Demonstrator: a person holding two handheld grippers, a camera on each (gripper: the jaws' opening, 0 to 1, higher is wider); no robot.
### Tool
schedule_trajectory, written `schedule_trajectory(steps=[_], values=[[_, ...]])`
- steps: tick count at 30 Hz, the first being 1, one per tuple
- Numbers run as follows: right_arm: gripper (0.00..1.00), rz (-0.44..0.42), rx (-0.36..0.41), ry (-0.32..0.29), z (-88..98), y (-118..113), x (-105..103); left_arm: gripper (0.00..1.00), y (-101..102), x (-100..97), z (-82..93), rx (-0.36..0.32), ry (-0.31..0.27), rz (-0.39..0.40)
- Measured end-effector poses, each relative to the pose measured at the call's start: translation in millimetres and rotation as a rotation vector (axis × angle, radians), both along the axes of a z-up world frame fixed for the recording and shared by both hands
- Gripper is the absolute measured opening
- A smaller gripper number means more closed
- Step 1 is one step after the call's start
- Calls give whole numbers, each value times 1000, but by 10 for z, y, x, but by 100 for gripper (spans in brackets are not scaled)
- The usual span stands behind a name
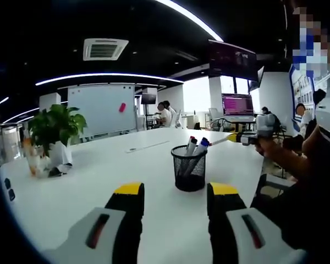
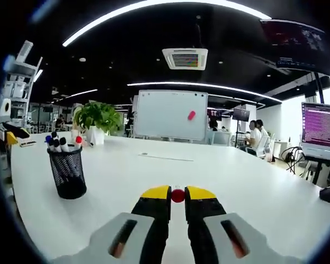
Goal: Pick up the whiteboard markers from the pen holder and place them facing the whiteboard neatly
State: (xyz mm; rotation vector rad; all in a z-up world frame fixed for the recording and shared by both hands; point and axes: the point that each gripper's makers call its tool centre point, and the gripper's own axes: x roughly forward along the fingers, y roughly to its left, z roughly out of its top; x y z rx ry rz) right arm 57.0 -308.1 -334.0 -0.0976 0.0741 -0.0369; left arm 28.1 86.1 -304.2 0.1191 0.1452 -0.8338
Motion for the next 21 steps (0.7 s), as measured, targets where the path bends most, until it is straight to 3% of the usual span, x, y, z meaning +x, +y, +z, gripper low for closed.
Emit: schedule_trajectory(steps=[4,21], values=[[13,12,3,44,-86,17,19,47,-5,-1,1,0,0,-1],[13,-7,-17,124,-264,-2,34,47,2,-2,2,-1,0,-2]])
